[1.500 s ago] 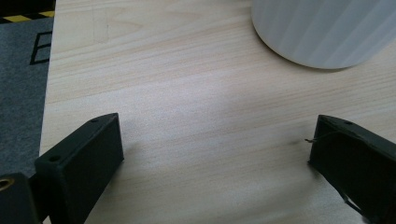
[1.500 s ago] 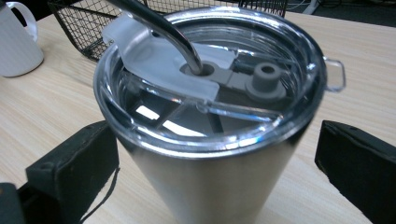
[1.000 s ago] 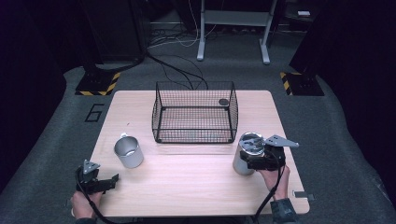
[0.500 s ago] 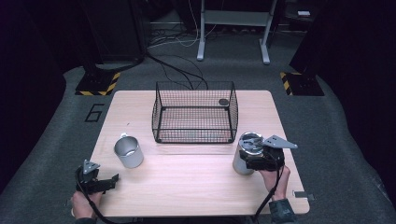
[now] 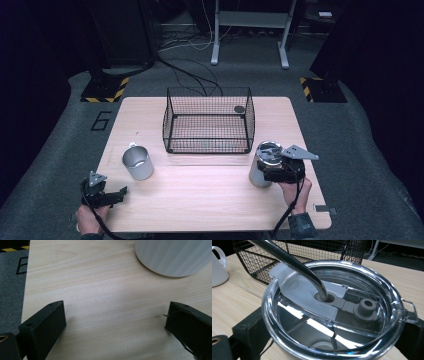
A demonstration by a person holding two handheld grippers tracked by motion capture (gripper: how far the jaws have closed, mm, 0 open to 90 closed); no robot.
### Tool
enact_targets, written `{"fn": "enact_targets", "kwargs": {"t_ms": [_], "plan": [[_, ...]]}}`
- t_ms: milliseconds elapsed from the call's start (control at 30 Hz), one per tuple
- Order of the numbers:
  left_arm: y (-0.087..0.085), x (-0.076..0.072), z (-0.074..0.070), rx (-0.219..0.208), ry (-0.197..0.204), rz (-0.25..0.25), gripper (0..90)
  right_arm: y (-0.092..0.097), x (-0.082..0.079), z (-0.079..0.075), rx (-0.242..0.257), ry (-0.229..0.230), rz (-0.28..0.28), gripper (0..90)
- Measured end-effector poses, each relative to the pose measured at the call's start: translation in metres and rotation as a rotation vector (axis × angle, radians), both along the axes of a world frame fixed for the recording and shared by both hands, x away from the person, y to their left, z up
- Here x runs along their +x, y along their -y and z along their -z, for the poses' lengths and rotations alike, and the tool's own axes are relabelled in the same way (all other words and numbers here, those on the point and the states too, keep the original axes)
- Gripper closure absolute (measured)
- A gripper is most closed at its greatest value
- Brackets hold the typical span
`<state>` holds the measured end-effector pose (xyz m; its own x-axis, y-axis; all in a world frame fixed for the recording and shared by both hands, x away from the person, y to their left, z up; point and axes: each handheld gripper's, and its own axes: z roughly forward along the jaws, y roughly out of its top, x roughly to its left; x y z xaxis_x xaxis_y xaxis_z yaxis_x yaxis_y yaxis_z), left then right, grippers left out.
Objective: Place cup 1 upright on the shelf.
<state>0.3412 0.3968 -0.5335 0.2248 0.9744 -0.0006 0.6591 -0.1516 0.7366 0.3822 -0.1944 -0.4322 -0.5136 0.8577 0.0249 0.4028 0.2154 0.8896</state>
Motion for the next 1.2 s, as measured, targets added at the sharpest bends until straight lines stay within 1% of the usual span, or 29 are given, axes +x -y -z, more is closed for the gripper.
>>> {"fn": "enact_targets", "kwargs": {"t_ms": [100, 233, 367, 400, 433, 500, 600, 700, 767, 800, 967, 1200], "plan": [[0.0, 0.0, 0.0, -0.002, -0.005, 0.003, 2.7, -0.001, 0.0, -0.002, -0.009, -0.003, 0.002, 3.2], [0.0, 0.0, 0.0, 0.0, -0.006, 0.003, 2.7, 0.0, -0.001, -0.008, 0.006, 0.004, -0.012, 3.3], [0.0, 0.0, 0.0, -0.001, 0.0, 0.002, 2.8, -0.002, -0.002, -0.013, 0.002, 0.007, -0.013, 3.2], [0.0, 0.0, -0.001, 0.001, -0.006, 0.004, 2.8, -0.002, -0.002, -0.014, -0.007, 0.009, -0.017, 3.2], [0.0, 0.0, 0.0, -0.001, 0.002, 0.001, 2.7, -0.003, -0.003, -0.016, -0.01, 0.01, -0.023, 3.2], [0.0, 0.0, 0.0, -0.001, 0.0, 0.003, 2.8, -0.004, -0.003, -0.02, -0.007, 0.007, -0.028, 3.3], [0.0, 0.0, 0.0, -0.001, -0.001, 0.003, 2.8, -0.005, -0.004, -0.023, -0.011, 0.012, -0.035, 3.2], [0.0, 0.0, 0.0, 0.0, 0.003, 0.001, 2.8, -0.007, -0.004, -0.026, -0.016, 0.007, -0.039, 3.3], [0.0, 0.0, 0.0, -0.001, 0.003, 0.001, 2.8, -0.009, -0.004, -0.03, -0.014, 0.01, -0.052, 3.2], [0.0, 0.0, 0.0, 0.0, -0.004, 0.004, 2.8, -0.01, -0.004, -0.031, -0.012, 0.009, -0.055, 3.2], [0.0, 0.0, 0.0, 0.0, 0.001, 0.004, 2.8, -0.011, -0.005, -0.037, -0.003, 0.008, -0.068, 3.2], [0.0, 0.0, 0.0, -0.001, 0.003, 0.001, 2.8, -0.017, -0.005, -0.047, -0.015, 0.012, -0.093, 3.2]]}}
